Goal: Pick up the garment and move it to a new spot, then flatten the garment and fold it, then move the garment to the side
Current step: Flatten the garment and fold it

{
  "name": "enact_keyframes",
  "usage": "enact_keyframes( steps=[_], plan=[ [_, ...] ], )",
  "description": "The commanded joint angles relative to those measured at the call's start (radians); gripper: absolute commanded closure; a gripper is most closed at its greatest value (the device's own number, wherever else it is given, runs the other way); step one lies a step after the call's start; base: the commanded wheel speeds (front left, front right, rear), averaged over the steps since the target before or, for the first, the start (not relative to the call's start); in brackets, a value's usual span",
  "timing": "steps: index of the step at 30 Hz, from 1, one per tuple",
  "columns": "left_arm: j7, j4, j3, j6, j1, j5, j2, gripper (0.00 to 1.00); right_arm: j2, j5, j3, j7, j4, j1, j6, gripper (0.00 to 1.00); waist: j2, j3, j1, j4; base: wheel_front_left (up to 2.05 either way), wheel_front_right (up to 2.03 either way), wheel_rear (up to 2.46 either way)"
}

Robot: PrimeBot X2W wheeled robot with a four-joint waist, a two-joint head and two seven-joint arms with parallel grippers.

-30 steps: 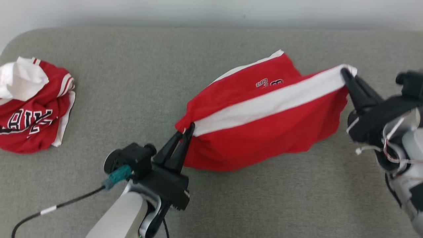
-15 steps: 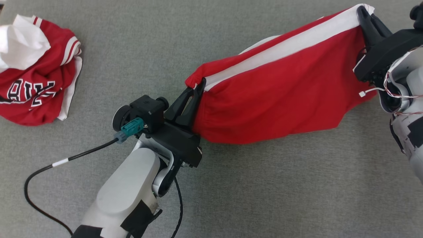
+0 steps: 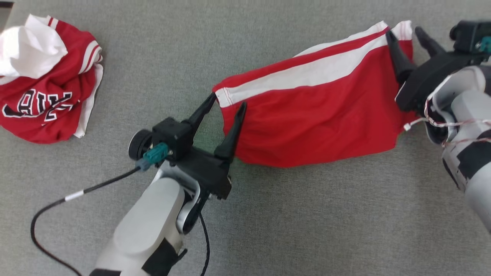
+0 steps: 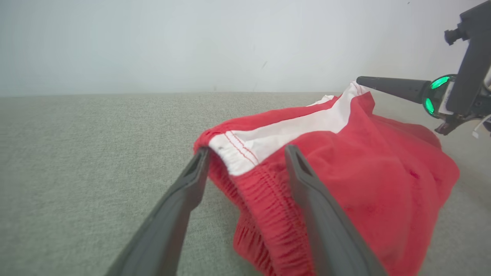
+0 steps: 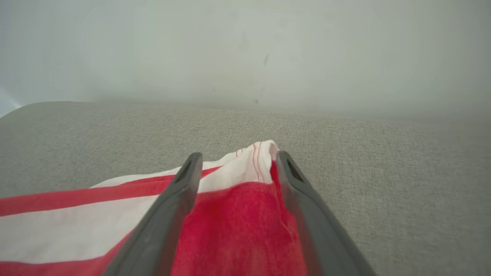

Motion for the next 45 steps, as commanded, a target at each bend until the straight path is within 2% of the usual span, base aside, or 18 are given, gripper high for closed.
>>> enact_keyframes(
  steps=[1,7,13,17,22,30,31,32,33,34,45],
  plan=[
    [-0.003,-0.009,0.016,0.001,0.039,0.019,0.003,0.00,-0.012,0.014,0.025,-0.011,-0.008,0.032,-0.002,0.00,-0.0002,-0.038,-0.0001,-0.015,0.00,0.00,0.00],
    [-0.003,-0.067,0.108,0.005,0.156,0.071,0.018,0.00,-0.061,0.064,0.094,-0.043,-0.041,0.103,-0.002,0.00,-0.0002,-0.094,-0.0001,-0.022,0.00,0.00,0.00],
    [-0.003,-0.221,0.248,0.027,0.285,0.146,0.020,0.00,-0.098,0.121,0.133,-0.053,-0.035,0.164,-0.002,0.00,-0.0002,-0.126,-0.0001,-0.020,0.00,0.00,0.00],
    [-0.003,-0.370,0.367,0.033,0.393,0.225,-0.003,0.00,-0.099,0.159,0.156,-0.060,-0.013,0.193,-0.002,0.00,-0.0002,-0.134,-0.0001,-0.013,0.00,0.00,0.00],
    [-0.003,-0.468,0.464,0.029,0.483,0.281,-0.035,0.00,-0.088,0.184,0.170,-0.057,0.023,0.200,-0.002,0.00,-0.0002,-0.127,-0.0001,0.000,0.00,0.00,0.00],
    [-0.003,-0.506,0.513,0.021,0.555,0.318,-0.056,0.00,-0.068,0.216,0.193,-0.033,0.072,0.201,-0.002,0.00,-0.0002,-0.120,-0.0001,0.018,0.00,0.00,0.00],
    [-0.003,-0.507,0.516,0.020,0.561,0.318,-0.057,0.00,-0.066,0.223,0.198,-0.023,0.074,0.207,-0.002,0.02,-0.0002,-0.120,-0.0001,0.019,0.00,0.00,0.00],
    [-0.003,-0.508,0.518,0.019,0.563,0.318,-0.057,0.00,-0.064,0.231,0.202,-0.009,0.075,0.213,-0.002,0.19,-0.0002,-0.121,-0.0001,0.019,0.00,0.00,0.00],
    [-0.003,-0.509,0.517,0.019,0.563,0.310,-0.058,0.00,-0.064,0.236,0.206,-0.001,0.071,0.216,-0.002,0.68,-0.0002,-0.122,-0.0001,0.019,0.00,0.00,0.00],
    [-0.003,-0.509,0.515,0.021,0.562,0.302,-0.058,0.00,-0.065,0.243,0.209,0.001,0.069,0.220,-0.002,1.00,-0.0002,-0.124,-0.0001,0.019,0.00,0.00,0.00],
    [-0.003,-0.464,0.521,0.014,0.607,0.293,-0.057,0.00,-0.079,0.323,0.225,-0.057,0.014,0.292,-0.002,1.00,-0.0002,-0.213,-0.0001,-0.043,0.00,0.00,0.00]
  ],
)
